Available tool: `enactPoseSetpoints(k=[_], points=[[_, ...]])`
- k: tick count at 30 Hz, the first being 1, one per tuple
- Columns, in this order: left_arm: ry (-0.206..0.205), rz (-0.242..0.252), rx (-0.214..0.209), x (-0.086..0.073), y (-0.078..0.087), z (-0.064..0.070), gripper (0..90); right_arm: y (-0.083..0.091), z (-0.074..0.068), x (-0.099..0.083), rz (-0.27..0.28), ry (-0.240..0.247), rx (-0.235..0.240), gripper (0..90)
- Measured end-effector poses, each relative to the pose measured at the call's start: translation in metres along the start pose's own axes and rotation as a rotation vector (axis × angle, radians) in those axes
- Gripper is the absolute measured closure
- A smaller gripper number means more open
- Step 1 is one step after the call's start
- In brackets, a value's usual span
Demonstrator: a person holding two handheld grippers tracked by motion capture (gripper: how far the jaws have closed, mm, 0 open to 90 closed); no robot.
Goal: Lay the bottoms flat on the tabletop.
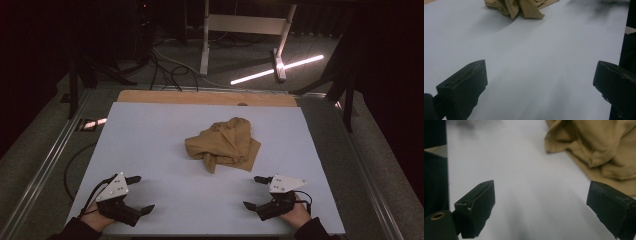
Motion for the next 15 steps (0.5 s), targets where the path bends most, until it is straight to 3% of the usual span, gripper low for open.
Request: enactPoseSetpoints(k=[3,10,15], points=[[0.005,-0.004,-0.028,-0.003,-0.002,0.002,0.3,0.002,0.004,0.003,0.038,-0.011,-0.019,8.6],[0.000,-0.039,-0.061,-0.007,-0.009,0.006,0.3,-0.001,0.002,0.001,0.002,0.011,-0.013,8.7],[-0.014,-0.041,-0.092,-0.002,-0.011,0.012,0.3,0.004,-0.002,0.005,-0.001,0.002,0.023,8.8]])
Point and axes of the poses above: each handheld gripper's, and its own axes: y roughly backward along the jaws, x roughly out of its top, z roughly to its right, the point moved 10 cm from there along -y, roughly forward along the jaws, and after that the axes turned 12 degrees about -x, right-handed, at the moved point
